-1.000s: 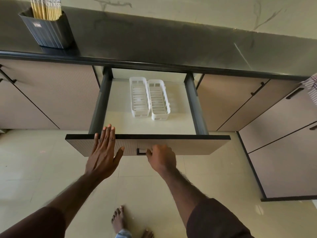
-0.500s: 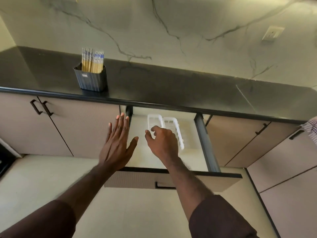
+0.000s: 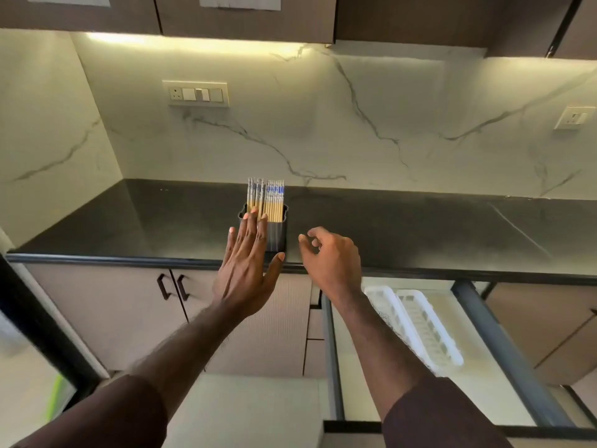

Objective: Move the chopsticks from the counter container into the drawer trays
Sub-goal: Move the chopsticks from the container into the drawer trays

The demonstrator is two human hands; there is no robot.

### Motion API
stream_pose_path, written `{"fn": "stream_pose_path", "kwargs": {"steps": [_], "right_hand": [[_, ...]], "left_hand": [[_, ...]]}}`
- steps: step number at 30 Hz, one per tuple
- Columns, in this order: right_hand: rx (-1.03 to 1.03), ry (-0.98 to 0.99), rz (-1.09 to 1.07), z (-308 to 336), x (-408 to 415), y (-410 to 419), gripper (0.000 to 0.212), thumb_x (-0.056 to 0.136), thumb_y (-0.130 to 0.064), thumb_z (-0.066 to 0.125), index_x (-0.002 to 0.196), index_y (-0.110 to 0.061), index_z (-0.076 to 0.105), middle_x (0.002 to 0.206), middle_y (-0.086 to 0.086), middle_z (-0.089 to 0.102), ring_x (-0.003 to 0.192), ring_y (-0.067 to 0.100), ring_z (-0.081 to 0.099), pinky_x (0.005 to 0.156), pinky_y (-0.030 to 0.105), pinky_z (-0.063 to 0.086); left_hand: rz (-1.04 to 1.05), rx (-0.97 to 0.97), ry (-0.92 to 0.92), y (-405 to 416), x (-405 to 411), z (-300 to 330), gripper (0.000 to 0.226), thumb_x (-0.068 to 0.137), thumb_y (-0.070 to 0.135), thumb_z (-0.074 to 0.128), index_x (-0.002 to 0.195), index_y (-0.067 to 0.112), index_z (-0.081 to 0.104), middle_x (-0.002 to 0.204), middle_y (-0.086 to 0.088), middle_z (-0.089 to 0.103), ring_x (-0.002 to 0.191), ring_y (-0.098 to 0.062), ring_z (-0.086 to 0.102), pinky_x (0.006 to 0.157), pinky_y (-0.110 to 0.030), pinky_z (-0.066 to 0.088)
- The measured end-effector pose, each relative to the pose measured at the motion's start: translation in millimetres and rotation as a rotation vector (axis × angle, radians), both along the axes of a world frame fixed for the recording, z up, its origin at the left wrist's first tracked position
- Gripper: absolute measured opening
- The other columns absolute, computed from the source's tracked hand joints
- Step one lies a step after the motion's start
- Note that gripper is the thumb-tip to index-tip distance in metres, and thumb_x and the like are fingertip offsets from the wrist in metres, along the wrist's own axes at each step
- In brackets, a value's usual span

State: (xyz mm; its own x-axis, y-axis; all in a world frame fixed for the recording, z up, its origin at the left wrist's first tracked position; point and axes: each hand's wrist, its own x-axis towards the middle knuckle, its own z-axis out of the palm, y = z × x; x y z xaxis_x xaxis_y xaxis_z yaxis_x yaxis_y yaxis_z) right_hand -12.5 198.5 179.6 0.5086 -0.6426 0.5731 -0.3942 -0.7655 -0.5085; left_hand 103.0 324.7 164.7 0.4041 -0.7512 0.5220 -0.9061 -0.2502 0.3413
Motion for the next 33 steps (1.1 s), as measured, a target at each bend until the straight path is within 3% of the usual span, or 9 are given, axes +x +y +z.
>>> {"fn": "stream_pose_path", "kwargs": {"steps": [5,10,13,22,25,27,29,33], "right_hand": [[-0.003,-0.033,0.002,9,63,-10,0.024,0.091,-0.034,0.065,0.105,-0.015,0.069,0.088,-0.002,0.074,0.063,0.001,0.056,0.053,0.008,0.039],[0.053,-0.041,0.015,-2,131,-44,0.024,0.09,-0.031,0.067,0.109,-0.016,0.069,0.091,-0.002,0.075,0.066,0.003,0.062,0.057,0.015,0.051],[0.1,-0.041,0.024,-13,181,-73,0.028,0.09,-0.03,0.066,0.115,-0.016,0.067,0.093,-0.002,0.075,0.071,0.006,0.066,0.064,0.023,0.058],[0.267,0.039,0.093,-43,309,-153,0.035,0.094,-0.025,0.062,0.127,-0.014,0.061,0.112,0.004,0.072,0.096,0.014,0.069,0.083,0.027,0.057],[0.306,0.087,0.107,-53,333,-166,0.036,0.094,-0.025,0.062,0.128,-0.016,0.06,0.112,0.004,0.071,0.095,0.014,0.068,0.083,0.026,0.056],[0.325,0.126,0.104,-61,347,-173,0.035,0.095,-0.026,0.06,0.129,-0.018,0.06,0.111,0.003,0.071,0.092,0.013,0.067,0.081,0.028,0.058],[0.353,0.161,0.096,-68,356,-176,0.034,0.096,-0.027,0.059,0.129,-0.02,0.06,0.109,0.002,0.071,0.09,0.013,0.067,0.079,0.031,0.059],[0.354,0.189,0.059,-79,367,-175,0.03,0.096,-0.031,0.057,0.124,-0.022,0.063,0.097,-0.001,0.073,0.082,0.011,0.066,0.072,0.028,0.059]], "left_hand": [[-0.013,-0.058,0.033,-14,63,7,0.072,0.097,0.046,0.031,0.155,0.015,0.002,0.162,-0.003,-0.012,0.149,-0.014,-0.015,0.12,-0.033,-0.011],[0.082,-0.122,0.183,-52,129,-5,0.062,0.101,0.036,0.044,0.153,0.016,0.019,0.163,-0.004,-0.002,0.149,-0.016,-0.006,0.119,-0.038,-0.011],[0.105,-0.125,0.175,-86,178,-10,0.058,0.1,0.034,0.046,0.151,0.016,0.026,0.163,-0.006,0.006,0.145,-0.01,-0.004,0.116,-0.036,-0.014],[0.171,-0.01,0.286,-185,291,-35,0.055,0.1,0.029,0.048,0.15,0.013,0.03,0.162,-0.007,0.011,0.149,-0.019,0.009,0.117,-0.037,-0.008],[0.186,0.026,0.374,-209,313,-45,0.056,0.1,0.029,0.049,0.15,0.014,0.03,0.162,-0.007,0.016,0.149,-0.021,0.016,0.118,-0.039,-0.006],[0.195,0.03,0.495,-224,327,-51,0.057,0.099,0.029,0.052,0.149,0.014,0.032,0.158,-0.008,0.028,0.146,-0.023,0.026,0.12,-0.042,0.0],[0.191,0.012,0.664,-237,339,-57,0.059,0.096,0.03,0.057,0.148,0.014,0.034,0.153,-0.007,0.04,0.141,-0.024,0.036,0.12,-0.048,0.018],[0.172,-0.066,0.961,-253,363,-71,0.057,0.089,0.028,0.07,0.14,0.014,0.049,0.141,-0.004,0.056,0.131,-0.018,0.05,0.109,-0.042,0.042]]}}
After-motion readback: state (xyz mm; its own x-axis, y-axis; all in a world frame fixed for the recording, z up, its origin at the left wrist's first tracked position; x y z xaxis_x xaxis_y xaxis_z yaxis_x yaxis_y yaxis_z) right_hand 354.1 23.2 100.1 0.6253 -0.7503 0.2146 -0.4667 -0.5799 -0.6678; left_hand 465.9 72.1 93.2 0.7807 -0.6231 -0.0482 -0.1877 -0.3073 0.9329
